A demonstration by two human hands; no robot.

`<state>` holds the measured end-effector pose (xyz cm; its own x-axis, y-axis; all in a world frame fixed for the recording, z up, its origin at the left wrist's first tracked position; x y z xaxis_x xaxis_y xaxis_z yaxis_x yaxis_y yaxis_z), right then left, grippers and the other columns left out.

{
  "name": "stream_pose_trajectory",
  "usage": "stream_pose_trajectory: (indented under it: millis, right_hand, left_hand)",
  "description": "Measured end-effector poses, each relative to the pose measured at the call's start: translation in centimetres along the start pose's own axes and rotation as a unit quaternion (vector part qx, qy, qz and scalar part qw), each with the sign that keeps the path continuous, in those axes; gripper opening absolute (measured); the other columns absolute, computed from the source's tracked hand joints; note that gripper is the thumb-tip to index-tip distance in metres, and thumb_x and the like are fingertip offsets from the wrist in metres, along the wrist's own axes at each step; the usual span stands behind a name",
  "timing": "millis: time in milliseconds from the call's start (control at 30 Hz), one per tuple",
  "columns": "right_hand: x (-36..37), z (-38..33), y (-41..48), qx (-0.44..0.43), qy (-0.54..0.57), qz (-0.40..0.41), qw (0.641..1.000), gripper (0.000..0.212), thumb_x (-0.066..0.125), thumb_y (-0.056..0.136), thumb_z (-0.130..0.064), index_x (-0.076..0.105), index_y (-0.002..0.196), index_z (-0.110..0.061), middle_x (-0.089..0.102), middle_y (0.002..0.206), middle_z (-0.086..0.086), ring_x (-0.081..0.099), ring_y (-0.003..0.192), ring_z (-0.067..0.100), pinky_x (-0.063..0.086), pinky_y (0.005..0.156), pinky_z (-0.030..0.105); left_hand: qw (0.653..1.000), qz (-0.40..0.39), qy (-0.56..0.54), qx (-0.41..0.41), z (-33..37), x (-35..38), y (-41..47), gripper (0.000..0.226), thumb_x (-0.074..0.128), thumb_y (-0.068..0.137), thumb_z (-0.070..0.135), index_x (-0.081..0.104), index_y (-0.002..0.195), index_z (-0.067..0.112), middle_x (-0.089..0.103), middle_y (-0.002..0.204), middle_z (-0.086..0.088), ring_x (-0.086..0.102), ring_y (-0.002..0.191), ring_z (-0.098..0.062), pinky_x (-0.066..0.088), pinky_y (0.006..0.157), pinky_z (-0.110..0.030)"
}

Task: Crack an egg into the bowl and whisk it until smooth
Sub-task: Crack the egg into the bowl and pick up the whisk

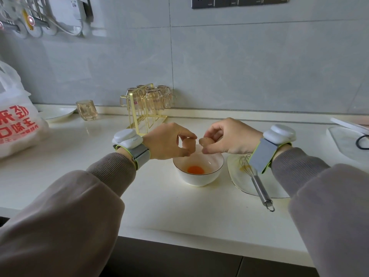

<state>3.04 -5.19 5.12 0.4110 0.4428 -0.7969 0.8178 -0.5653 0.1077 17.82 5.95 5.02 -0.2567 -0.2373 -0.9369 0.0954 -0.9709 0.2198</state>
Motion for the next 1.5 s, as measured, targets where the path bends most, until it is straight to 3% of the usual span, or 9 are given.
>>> stream_pose_trajectory:
  millis: [467,567,767,867,967,1067,1233,1367,1500]
  right_hand:
    - [-0.5,-1.1,-0.2,-0.028,-0.078,-0.028,0.996,0.044,0.084,0.08,-0.039,0.074,0.122,-0.029,0.075,0.113,-0.01,0.065,0.094,0.006,0.052,0.085,0.028]
    - [-0.2,-1.1,-0.4,-0.025,-0.109,-0.048,0.993,0.044,0.083,0.082,-0.041,0.073,0.123,-0.028,0.075,0.114,-0.008,0.066,0.094,0.008,0.052,0.082,0.025]
    - [-2.4,-1.6,-0.5,-0.031,-0.051,0.021,0.998,0.038,0.085,0.079,-0.041,0.074,0.115,-0.033,0.076,0.106,-0.013,0.064,0.083,0.0,0.047,0.074,0.022]
    - [0.0,-1.2,-0.7,-0.024,-0.12,-0.05,0.991,0.041,0.083,0.08,-0.044,0.074,0.118,-0.031,0.075,0.111,-0.011,0.066,0.093,0.009,0.053,0.085,0.028]
    - [0.5,-1.2,-0.5,-0.045,-0.14,-0.036,0.988,0.029,0.082,0.081,-0.042,0.071,0.107,-0.033,0.074,0.111,-0.011,0.059,0.087,-0.001,0.043,0.072,0.017]
    - [-1.4,-1.7,-0.5,-0.066,-0.08,0.02,0.994,0.027,0.083,0.082,-0.034,0.072,0.107,-0.032,0.074,0.11,-0.013,0.056,0.084,-0.006,0.042,0.072,0.019]
    - [0.0,-0.7,-0.7,-0.049,-0.144,-0.032,0.988,0.046,0.082,0.083,-0.041,0.073,0.125,-0.027,0.072,0.115,-0.01,0.053,0.083,-0.009,0.039,0.07,0.013]
    - [-1.3,-0.5,-0.7,-0.051,-0.083,0.039,0.994,0.039,0.083,0.083,-0.04,0.073,0.119,-0.031,0.071,0.109,-0.017,0.054,0.079,-0.009,0.037,0.067,0.011]
    - [-0.3,-0.6,-0.9,-0.055,-0.112,-0.002,0.992,0.04,0.083,0.083,-0.041,0.074,0.12,-0.029,0.072,0.109,-0.013,0.054,0.078,-0.009,0.037,0.065,0.01]
  left_hand:
    - [0.999,0.005,0.032,0.033,1.5,-1.6,0.2,0.049,0.074,0.09,0.024,0.062,0.136,0.033,0.057,0.108,0.012,0.056,0.089,-0.014,0.042,0.076,-0.025]
    - [0.996,-0.042,0.068,0.029,1.5,-0.7,-0.1,0.049,0.072,0.092,0.029,0.06,0.138,0.035,0.056,0.111,0.012,0.057,0.094,-0.014,0.042,0.079,-0.026]
    - [0.999,0.04,-0.016,0.027,0.8,-2.3,0.3,0.049,0.079,0.085,0.026,0.066,0.132,0.034,0.066,0.105,0.015,0.058,0.086,-0.014,0.05,0.079,-0.027]
    - [0.998,-0.016,0.045,0.048,1.5,-0.6,-0.2,0.046,0.075,0.089,0.031,0.065,0.134,0.034,0.062,0.105,0.014,0.057,0.092,-0.014,0.04,0.073,-0.015]
    - [0.995,0.047,0.03,0.08,2.3,-1.0,-0.1,0.043,0.077,0.088,0.023,0.069,0.129,0.028,0.067,0.106,0.005,0.052,0.092,-0.015,0.033,0.067,-0.002]
    - [0.992,0.102,-0.01,0.068,2.0,-2.8,0.5,0.05,0.081,0.084,0.023,0.067,0.132,0.03,0.061,0.099,0.015,0.056,0.091,-0.015,0.038,0.069,-0.012]
    - [0.997,0.023,0.049,0.054,1.7,-0.9,-0.1,0.045,0.077,0.088,0.028,0.067,0.131,0.031,0.063,0.106,0.016,0.057,0.098,-0.013,0.04,0.072,-0.018]
    - [0.996,0.077,0.005,0.041,0.9,-1.5,0.0,0.043,0.078,0.087,0.025,0.068,0.129,0.029,0.062,0.104,0.014,0.057,0.098,-0.015,0.038,0.071,-0.011]
    - [0.997,0.033,0.043,0.05,1.4,-0.5,-0.2,0.041,0.077,0.088,0.032,0.068,0.128,0.031,0.063,0.104,0.015,0.058,0.098,-0.013,0.046,0.078,-0.026]
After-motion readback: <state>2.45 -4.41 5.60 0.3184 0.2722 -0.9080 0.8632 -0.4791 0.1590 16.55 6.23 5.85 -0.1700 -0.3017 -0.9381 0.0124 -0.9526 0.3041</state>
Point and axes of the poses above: each hand's wrist, its own y-axis towards the middle knuckle, its own x-axis out of the palm, z = x × y, the point moved 5 cm from there along y, towards the middle knuckle
